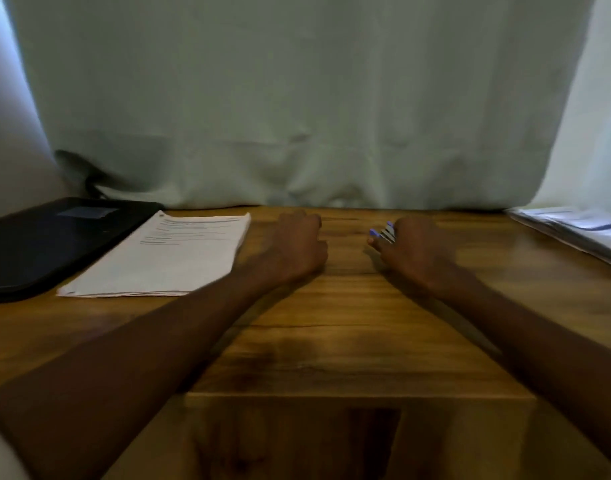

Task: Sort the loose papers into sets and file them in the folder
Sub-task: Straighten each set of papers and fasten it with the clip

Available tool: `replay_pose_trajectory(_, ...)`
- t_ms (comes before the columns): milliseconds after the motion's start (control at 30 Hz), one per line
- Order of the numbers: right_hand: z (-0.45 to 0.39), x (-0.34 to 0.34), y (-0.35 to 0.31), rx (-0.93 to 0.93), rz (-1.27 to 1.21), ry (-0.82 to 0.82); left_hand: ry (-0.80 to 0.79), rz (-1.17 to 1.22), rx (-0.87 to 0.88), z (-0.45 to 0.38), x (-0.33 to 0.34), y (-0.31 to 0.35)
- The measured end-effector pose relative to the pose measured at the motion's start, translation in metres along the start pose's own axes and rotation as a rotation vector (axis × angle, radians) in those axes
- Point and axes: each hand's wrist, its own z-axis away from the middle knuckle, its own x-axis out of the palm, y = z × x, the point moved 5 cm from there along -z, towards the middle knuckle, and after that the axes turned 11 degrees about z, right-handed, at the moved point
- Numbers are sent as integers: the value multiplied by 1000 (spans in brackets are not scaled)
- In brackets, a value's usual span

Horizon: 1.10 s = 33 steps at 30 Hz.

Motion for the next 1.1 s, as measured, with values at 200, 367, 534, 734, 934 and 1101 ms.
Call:
replay_pose_trajectory(200,25,-10,98,168,182,-56,-124,52,53,-14,69,47)
replay_pose_trajectory(367,28,-9,108,265,167,-97,-89,77,50,-15,68,41)
replay_pose_trajectory(534,36,-22,101,283,185,9,-69,122,40,-8,63,42)
replay_pose_trajectory(734,35,-37,99,244,-16,201,8,168,30,-11,60,50)
replay_pose_trajectory(934,47,-64,159,361,-220,444,153,542,33,-7,74,145)
replay_pose_trajectory(1101,66,-90,264,467,-254,548,210,749,93,-32,114,258)
